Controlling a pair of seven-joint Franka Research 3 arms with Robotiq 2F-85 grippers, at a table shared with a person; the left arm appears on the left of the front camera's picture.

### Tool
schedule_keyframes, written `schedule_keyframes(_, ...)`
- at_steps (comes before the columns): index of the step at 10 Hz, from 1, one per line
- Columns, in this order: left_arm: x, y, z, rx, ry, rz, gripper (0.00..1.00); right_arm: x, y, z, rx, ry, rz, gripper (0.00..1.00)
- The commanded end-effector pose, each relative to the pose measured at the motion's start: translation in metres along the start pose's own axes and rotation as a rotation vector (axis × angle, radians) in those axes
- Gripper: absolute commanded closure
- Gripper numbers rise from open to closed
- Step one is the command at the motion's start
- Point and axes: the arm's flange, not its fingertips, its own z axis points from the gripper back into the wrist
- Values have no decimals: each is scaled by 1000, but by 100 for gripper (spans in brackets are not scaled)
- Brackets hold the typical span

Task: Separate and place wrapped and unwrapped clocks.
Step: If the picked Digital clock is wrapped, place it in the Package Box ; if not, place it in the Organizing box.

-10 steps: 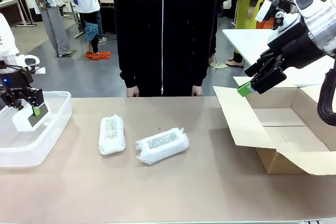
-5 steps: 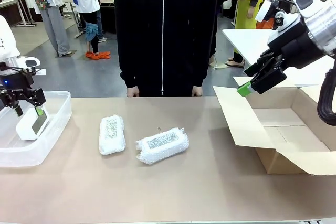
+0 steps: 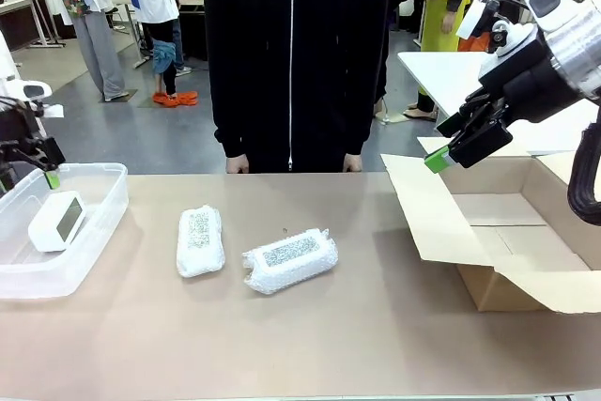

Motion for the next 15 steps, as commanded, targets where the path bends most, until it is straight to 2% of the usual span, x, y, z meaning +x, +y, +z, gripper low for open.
schedule_keyframes(1, -30, -10, 43, 68, 19, 29, 0, 0, 0, -2, 30, -21, 1, 0)
schedule_keyframes(4, -63, -21, 90, 120, -23, 31, 0, 0, 0, -2, 30, -21, 1, 0)
schedule_keyframes(7, -59, -21, 89, 29, 13, -4, 0, 0, 0, -2, 30, -21, 1, 0)
schedule_keyframes(8, -52, -21, 79, -20, 70, 58, 0, 0, 0, -2, 30, -21, 1, 0)
schedule_keyframes(9, -68, -23, 94, 72, -13, 8, 0, 0, 0, -2, 30, -21, 1, 0)
schedule_keyframes(15, -68, -23, 94, 72, -13, 8, 0, 0, 0, -2, 30, -21, 1, 0)
